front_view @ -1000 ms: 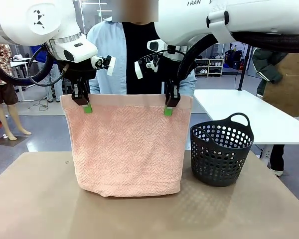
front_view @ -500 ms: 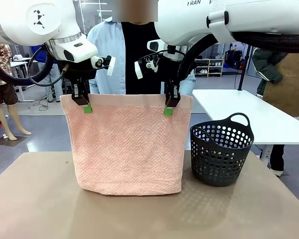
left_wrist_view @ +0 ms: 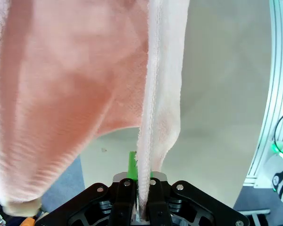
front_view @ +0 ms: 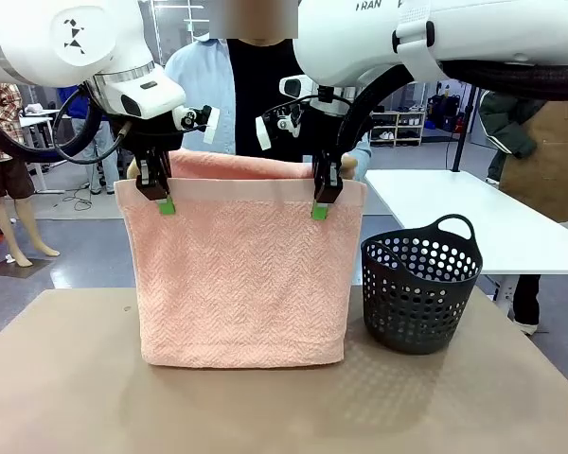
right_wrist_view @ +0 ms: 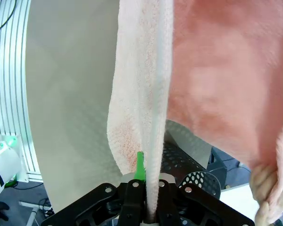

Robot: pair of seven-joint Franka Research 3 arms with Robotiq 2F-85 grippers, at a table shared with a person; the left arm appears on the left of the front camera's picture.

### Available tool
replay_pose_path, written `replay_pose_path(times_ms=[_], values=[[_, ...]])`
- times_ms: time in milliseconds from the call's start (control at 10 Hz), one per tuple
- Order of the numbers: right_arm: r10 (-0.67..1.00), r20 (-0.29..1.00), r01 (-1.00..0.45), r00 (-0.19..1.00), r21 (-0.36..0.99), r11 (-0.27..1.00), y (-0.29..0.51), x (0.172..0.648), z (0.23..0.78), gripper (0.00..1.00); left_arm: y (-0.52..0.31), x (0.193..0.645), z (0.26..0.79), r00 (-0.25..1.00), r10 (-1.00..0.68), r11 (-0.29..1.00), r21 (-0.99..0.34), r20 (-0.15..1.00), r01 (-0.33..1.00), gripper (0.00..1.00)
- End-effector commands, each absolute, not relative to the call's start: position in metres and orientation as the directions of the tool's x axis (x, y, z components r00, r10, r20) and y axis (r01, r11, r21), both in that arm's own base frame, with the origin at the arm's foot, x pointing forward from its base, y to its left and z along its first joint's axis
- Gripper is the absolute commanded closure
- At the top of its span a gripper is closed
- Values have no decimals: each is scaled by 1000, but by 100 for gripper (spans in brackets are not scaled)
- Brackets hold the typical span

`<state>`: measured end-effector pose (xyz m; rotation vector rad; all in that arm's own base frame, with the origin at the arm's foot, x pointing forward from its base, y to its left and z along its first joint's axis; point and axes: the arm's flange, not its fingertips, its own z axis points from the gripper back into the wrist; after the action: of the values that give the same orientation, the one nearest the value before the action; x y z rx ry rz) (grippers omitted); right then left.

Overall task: Fold the towel.
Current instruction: Release the end of the 100 cm Hotel Towel you were holding and grab the top end of the folded side.

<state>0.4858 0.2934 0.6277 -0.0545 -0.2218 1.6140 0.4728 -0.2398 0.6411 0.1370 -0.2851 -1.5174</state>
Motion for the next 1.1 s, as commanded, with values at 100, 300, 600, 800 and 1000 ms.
replay_pose_path(times_ms=[100,300,600,800,1000], values=[[993,100,-983,-59,-179,-40,293,485,628,100,-238,473,641,20,-995,45,268,96,962,100],[993,100,-983,-59,-179,-40,293,485,628,100,-238,473,641,20,-995,45,268,96,962,100],[993,100,-983,-59,-179,-40,293,485,628,100,-238,473,641,20,-995,45,268,96,962,100],[993,100,-983,-59,-179,-40,293,485,628,100,-238,473,641,20,-995,45,268,96,962,100],[993,100,-983,-59,-179,-40,293,485,628,100,-238,473,641,20,-995,45,268,96,962,100]])
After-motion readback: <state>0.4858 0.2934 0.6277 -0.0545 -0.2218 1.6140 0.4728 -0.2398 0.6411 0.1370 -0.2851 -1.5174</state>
